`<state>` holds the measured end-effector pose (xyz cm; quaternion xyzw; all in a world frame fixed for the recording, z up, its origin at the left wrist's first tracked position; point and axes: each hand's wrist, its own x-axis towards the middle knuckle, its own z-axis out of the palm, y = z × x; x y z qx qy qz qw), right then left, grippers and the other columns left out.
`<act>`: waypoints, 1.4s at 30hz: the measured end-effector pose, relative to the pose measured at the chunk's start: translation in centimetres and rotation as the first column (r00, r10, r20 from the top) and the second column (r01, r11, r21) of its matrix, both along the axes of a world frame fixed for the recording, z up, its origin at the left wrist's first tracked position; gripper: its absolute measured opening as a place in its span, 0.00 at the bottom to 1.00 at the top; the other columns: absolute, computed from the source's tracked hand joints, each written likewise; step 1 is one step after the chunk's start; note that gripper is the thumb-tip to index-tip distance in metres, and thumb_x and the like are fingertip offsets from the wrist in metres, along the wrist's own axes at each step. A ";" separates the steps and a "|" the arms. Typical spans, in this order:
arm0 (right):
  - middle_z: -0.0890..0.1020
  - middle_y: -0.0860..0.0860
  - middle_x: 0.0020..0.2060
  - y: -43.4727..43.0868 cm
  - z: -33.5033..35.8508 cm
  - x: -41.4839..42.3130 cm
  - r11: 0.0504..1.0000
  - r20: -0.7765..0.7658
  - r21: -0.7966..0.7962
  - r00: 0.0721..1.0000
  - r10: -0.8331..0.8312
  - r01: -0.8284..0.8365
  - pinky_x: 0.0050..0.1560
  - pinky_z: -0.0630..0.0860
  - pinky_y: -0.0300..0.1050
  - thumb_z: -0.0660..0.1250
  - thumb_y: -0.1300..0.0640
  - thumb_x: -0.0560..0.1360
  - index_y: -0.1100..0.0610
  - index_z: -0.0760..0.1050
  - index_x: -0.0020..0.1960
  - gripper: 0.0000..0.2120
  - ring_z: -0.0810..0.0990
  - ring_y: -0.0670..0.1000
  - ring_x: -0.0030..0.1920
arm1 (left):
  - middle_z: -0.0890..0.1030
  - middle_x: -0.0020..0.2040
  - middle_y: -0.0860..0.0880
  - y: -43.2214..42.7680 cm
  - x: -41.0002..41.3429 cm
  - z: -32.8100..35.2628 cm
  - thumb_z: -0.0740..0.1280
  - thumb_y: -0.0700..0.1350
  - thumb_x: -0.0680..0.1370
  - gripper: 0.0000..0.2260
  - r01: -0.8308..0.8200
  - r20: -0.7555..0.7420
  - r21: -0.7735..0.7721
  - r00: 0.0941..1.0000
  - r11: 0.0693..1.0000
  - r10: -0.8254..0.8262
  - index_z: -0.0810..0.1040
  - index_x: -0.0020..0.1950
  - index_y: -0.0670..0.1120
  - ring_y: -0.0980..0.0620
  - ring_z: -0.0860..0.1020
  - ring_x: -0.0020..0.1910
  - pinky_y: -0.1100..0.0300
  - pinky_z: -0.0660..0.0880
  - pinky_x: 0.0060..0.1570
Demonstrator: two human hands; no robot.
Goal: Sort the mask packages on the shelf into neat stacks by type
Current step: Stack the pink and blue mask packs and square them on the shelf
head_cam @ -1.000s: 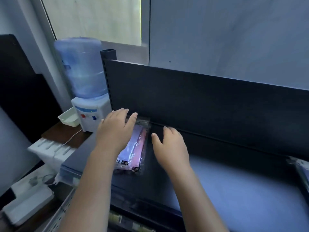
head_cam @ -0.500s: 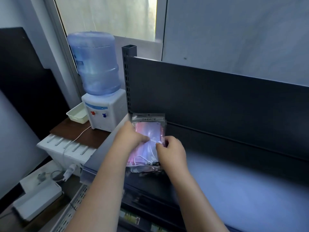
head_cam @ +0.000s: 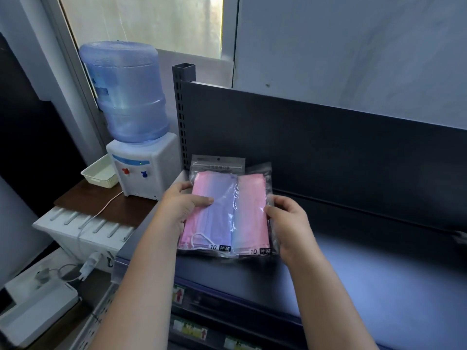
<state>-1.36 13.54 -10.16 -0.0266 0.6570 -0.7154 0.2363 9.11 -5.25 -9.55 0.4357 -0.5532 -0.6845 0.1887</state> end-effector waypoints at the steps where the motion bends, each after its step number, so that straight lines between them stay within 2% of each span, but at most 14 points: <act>1: 0.87 0.52 0.42 0.2 -0.1 -0.4 1.000 -0.027 0.012 1.000 -0.004 0.004 0.45 0.80 0.55 0.64 0.67 0.80 0.54 0.82 0.53 0.12 0.82 0.55 0.41 | 0.83 0.58 0.38 0.1 -0.1 -0.1 0.81 0.31 0.68 0.33 -0.003 -0.018 0.002 1.000 1.000 0.003 0.74 0.69 0.44 0.36 0.86 0.48 0.43 0.85 0.47; 3: 0.87 0.51 0.44 0.6 -0.2 -1.0 1.000 -0.051 0.001 0.999 -0.005 0.005 0.46 0.79 0.54 0.65 0.62 0.82 0.50 0.82 0.55 0.10 0.81 0.53 0.43 | 0.83 0.59 0.38 0.2 -0.4 -0.5 0.81 0.33 0.69 0.35 -0.011 -0.046 0.003 0.999 1.000 0.011 0.73 0.72 0.45 0.35 0.86 0.47 0.42 0.85 0.44; 7: 0.88 0.53 0.50 1.3 -0.1 -1.5 0.993 -0.029 -0.114 0.999 -0.036 0.032 0.44 0.80 0.47 0.64 0.62 0.84 0.51 0.82 0.59 0.11 0.83 0.50 0.44 | 0.83 0.60 0.39 0.3 -0.6 -0.7 0.79 0.38 0.75 0.30 -0.014 -0.081 -0.014 0.997 1.000 0.012 0.71 0.73 0.49 0.36 0.86 0.45 0.39 0.85 0.44; 11: 0.88 0.55 0.56 2.5 0.1 -1.6 0.970 -0.013 -0.243 0.999 -0.031 0.027 0.53 0.84 0.54 0.67 0.65 0.82 0.54 0.80 0.65 0.14 0.88 0.53 0.52 | 0.84 0.56 0.37 0.0 0.0 -0.6 0.71 0.37 0.79 0.18 0.004 -0.098 0.025 0.995 1.000 -0.001 0.74 0.69 0.46 0.35 0.85 0.50 0.34 0.83 0.53; 12: 0.88 0.56 0.56 2.9 0.3 -1.7 0.967 -0.018 -0.255 1.000 -0.003 -0.001 0.51 0.84 0.54 0.68 0.67 0.80 0.55 0.79 0.66 0.17 0.88 0.54 0.53 | 0.83 0.55 0.38 -0.1 0.2 -0.6 0.68 0.35 0.80 0.14 0.005 -0.121 0.041 0.993 0.999 0.000 0.76 0.65 0.44 0.36 0.85 0.50 0.37 0.84 0.52; 14: 0.88 0.58 0.56 3.8 0.7 -1.8 0.959 -0.034 -0.279 0.999 0.041 -0.049 0.47 0.86 0.52 0.68 0.74 0.77 0.57 0.77 0.68 0.23 0.88 0.56 0.54 | 0.82 0.49 0.41 0.1 0.5 -0.4 0.62 0.30 0.80 0.09 0.018 -0.204 0.070 0.979 0.997 -0.003 0.76 0.54 0.41 0.43 0.82 0.44 0.51 0.83 0.44; 16: 0.87 0.60 0.57 4.7 1.2 -2.1 0.946 -0.055 -0.317 0.997 0.056 -0.070 0.47 0.86 0.50 0.66 0.77 0.75 0.60 0.76 0.69 0.25 0.88 0.57 0.55 | 0.81 0.47 0.42 0.3 0.6 -0.1 0.59 0.27 0.79 0.12 0.042 -0.284 0.098 0.959 0.994 -0.013 0.76 0.52 0.42 0.46 0.79 0.43 0.55 0.78 0.43; 19: 0.86 0.59 0.59 6.2 1.6 -2.5 0.928 -0.115 -0.369 0.993 0.018 -0.060 0.51 0.84 0.47 0.66 0.76 0.77 0.61 0.77 0.68 0.22 0.86 0.57 0.59 | 0.83 0.50 0.41 1.3 0.4 0.5 0.61 0.26 0.77 0.17 0.061 -0.364 0.103 0.931 0.993 -0.020 0.77 0.59 0.43 0.48 0.81 0.43 0.55 0.79 0.45; 22: 0.87 0.54 0.60 8.3 1.7 -2.8 0.897 -0.181 -0.442 0.977 -0.112 0.021 0.54 0.84 0.45 0.65 0.73 0.79 0.59 0.77 0.69 0.21 0.86 0.53 0.61 | 0.85 0.49 0.44 3.2 -0.5 1.1 0.62 0.25 0.76 0.22 0.088 -0.382 0.052 0.922 0.995 -0.061 0.77 0.65 0.43 0.52 0.82 0.36 0.61 0.80 0.33; 25: 0.84 0.54 0.66 11.2 1.3 -3.5 0.839 -0.189 -0.528 0.945 -0.267 0.131 0.64 0.81 0.52 0.64 0.70 0.82 0.58 0.74 0.74 0.22 0.82 0.54 0.67 | 0.85 0.52 0.43 5.7 -2.0 1.8 0.64 0.25 0.77 0.26 0.103 -0.406 0.049 0.911 0.993 -0.075 0.75 0.71 0.46 0.53 0.82 0.33 0.59 0.81 0.33; 28: 0.81 0.53 0.70 14.7 0.8 -4.8 0.811 -0.166 -0.544 0.919 -0.357 0.217 0.70 0.76 0.55 0.61 0.68 0.84 0.56 0.73 0.75 0.21 0.79 0.54 0.71 | 0.85 0.54 0.44 8.9 -3.9 2.1 0.65 0.28 0.78 0.26 0.142 -0.413 0.032 0.903 0.989 -0.116 0.75 0.70 0.52 0.55 0.83 0.33 0.60 0.80 0.32; 33: 0.84 0.52 0.66 21.7 0.7 -7.0 0.773 -0.122 -0.546 0.882 -0.455 0.323 0.69 0.77 0.52 0.60 0.66 0.85 0.55 0.75 0.73 0.19 0.80 0.53 0.69 | 0.86 0.57 0.42 15.6 -8.3 2.4 0.64 0.28 0.79 0.27 0.237 -0.393 0.030 0.896 0.971 -0.206 0.76 0.70 0.53 0.50 0.84 0.42 0.56 0.82 0.39; 38: 0.84 0.54 0.65 30.9 2.6 -9.7 0.763 -0.131 -0.521 0.848 -0.514 0.382 0.69 0.77 0.53 0.60 0.65 0.85 0.55 0.76 0.71 0.17 0.82 0.52 0.65 | 0.86 0.57 0.40 24.2 -13.1 3.2 0.63 0.27 0.79 0.26 0.313 -0.390 0.066 0.882 0.948 -0.264 0.75 0.70 0.53 0.48 0.86 0.42 0.54 0.83 0.38; 42: 0.86 0.52 0.59 38.1 3.9 -12.2 0.767 -0.174 -0.499 0.820 -0.545 0.404 0.62 0.82 0.53 0.60 0.66 0.85 0.56 0.77 0.68 0.15 0.84 0.52 0.60 | 0.87 0.54 0.41 31.2 -16.1 3.7 0.63 0.28 0.80 0.24 0.326 -0.374 0.097 0.887 0.940 -0.269 0.75 0.69 0.52 0.48 0.86 0.40 0.54 0.83 0.36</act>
